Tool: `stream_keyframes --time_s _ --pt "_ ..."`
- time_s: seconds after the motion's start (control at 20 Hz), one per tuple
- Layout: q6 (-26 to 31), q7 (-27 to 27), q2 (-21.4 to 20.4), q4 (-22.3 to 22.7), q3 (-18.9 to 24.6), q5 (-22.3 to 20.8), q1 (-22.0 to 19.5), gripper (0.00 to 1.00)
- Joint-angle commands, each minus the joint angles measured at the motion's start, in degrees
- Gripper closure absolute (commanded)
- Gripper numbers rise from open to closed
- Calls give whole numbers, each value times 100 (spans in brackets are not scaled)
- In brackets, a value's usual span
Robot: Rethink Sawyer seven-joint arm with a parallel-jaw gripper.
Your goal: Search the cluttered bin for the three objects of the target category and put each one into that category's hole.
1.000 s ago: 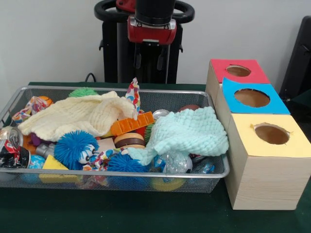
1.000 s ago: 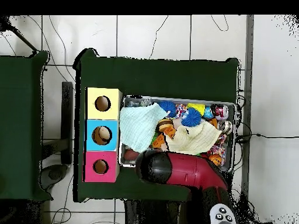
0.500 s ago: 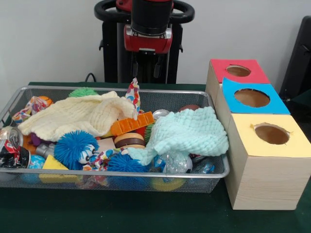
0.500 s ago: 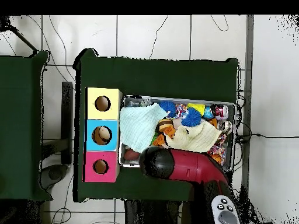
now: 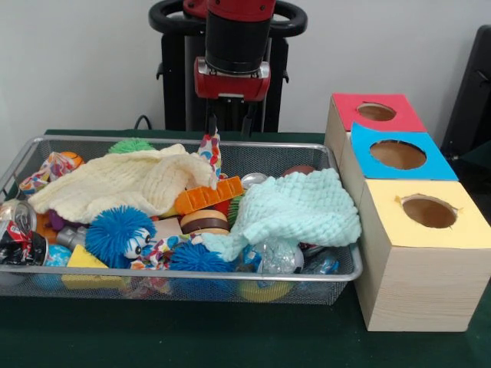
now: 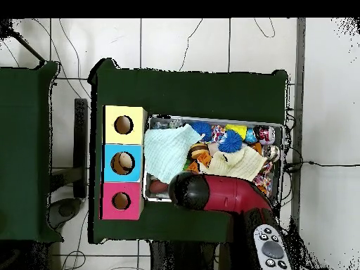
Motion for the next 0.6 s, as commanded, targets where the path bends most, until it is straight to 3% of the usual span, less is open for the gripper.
stream_keyframes --time_s 0.05,0.35,0.6 --pt "-143 -69 196 -561 471 -373 -154 0" --pt "-34 32 -36 -399 319 -443 -123 0" --pt "-77 31 14 -383 335 -519 -156 0"
